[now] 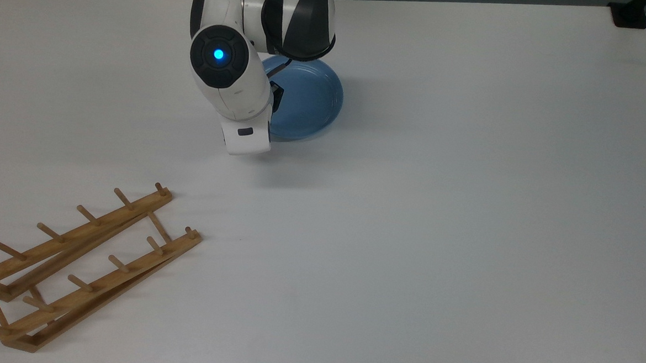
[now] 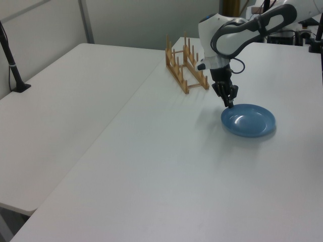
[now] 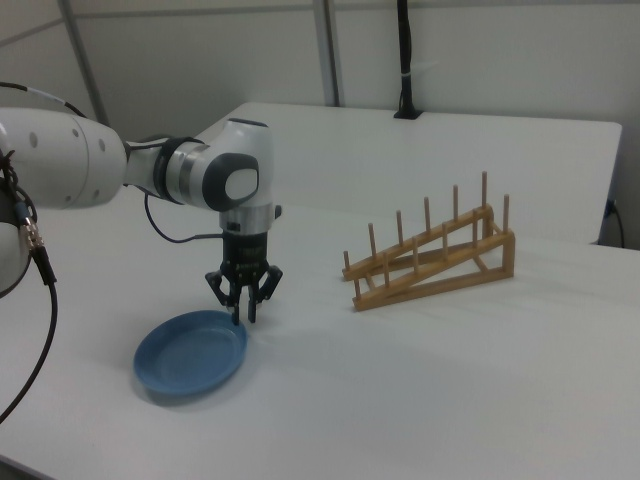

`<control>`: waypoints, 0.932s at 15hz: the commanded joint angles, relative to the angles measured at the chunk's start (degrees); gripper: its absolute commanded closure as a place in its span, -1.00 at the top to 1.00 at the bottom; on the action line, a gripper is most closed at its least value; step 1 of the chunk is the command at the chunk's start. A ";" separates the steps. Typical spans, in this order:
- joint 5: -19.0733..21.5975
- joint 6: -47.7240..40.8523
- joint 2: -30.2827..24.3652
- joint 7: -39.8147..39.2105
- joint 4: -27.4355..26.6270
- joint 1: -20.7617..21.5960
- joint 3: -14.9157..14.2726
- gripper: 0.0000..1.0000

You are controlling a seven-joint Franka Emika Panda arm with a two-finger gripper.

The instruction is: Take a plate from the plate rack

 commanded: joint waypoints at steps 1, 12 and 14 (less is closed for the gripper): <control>-0.97 -3.38 -4.65 11.67 1.63 2.38 -0.79 0.78; -2.21 -11.19 -23.11 63.71 3.22 2.38 -1.15 1.00; -3.70 -13.85 -24.87 63.04 2.78 1.94 -1.14 1.00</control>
